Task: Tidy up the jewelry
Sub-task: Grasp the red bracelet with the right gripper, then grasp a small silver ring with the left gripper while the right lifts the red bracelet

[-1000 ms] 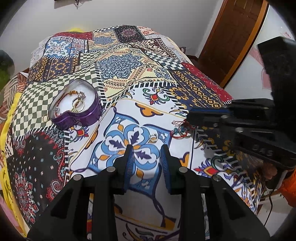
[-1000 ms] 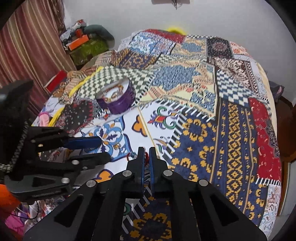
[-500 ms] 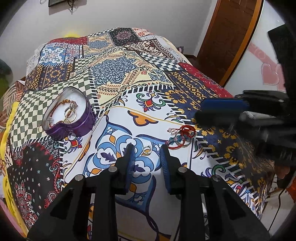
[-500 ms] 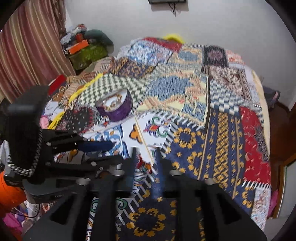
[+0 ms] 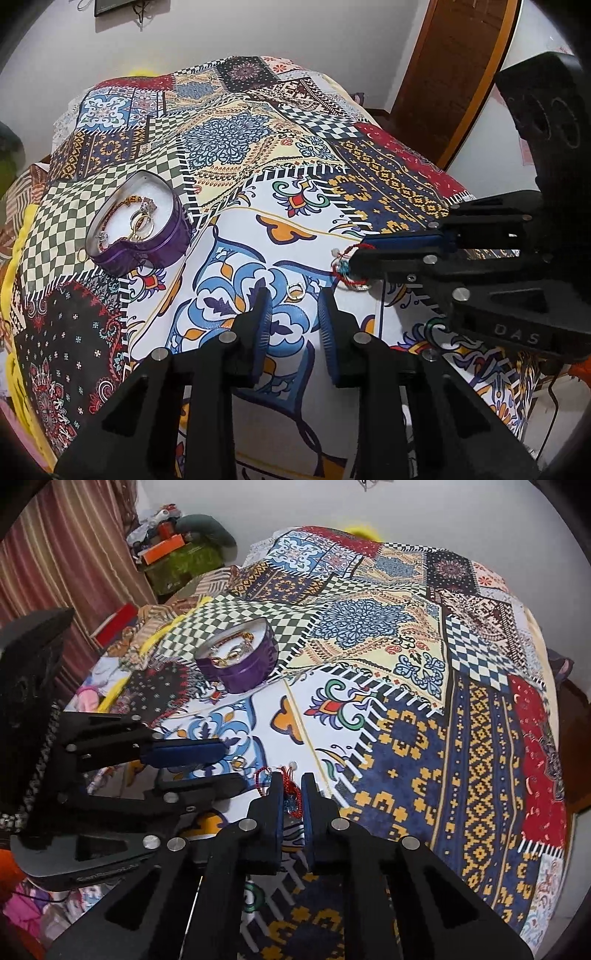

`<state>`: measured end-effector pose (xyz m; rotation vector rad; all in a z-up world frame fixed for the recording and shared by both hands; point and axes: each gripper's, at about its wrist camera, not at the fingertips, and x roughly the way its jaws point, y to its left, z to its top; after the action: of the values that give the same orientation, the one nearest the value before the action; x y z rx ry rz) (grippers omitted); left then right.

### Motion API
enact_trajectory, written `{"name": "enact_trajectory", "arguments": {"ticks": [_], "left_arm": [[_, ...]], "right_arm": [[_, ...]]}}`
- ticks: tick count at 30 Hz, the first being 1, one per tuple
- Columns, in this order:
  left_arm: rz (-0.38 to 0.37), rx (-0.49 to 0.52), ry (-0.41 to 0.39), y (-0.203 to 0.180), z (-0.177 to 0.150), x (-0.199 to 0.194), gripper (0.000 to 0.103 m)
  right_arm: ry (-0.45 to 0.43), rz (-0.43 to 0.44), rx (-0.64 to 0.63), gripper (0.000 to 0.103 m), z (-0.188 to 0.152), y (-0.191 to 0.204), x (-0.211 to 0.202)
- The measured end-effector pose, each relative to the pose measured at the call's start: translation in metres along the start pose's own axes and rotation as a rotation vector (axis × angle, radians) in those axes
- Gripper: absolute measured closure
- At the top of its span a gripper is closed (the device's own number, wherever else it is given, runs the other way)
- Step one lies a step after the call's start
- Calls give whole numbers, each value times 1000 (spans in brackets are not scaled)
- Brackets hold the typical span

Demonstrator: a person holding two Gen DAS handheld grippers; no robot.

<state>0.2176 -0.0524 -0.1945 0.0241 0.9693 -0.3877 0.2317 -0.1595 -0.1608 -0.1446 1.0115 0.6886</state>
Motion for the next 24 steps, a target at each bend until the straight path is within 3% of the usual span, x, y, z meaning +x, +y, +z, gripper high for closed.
{"name": "enact_trajectory", "arguments": {"ticks": [6,10,14,21,24], "left_arm": [[-10,-8,12,2,5,4,81],[-13,-19,17,3,9,7,95],[-20,-29,13,4,10,8,95],[-27,-47,-4,3,5,1,95],[-37,-49,-9,1,1,-5,95]], "right_arm": [[-56,-16,23,95,4,-4,-15],[-92,-34,27,95,8,-7,-28],[-121,-24,32,95,13,-8,-40],[-45,16,26,95,3,-5,-20],[-33,-9,38,95,-2,-8,-15]]}}
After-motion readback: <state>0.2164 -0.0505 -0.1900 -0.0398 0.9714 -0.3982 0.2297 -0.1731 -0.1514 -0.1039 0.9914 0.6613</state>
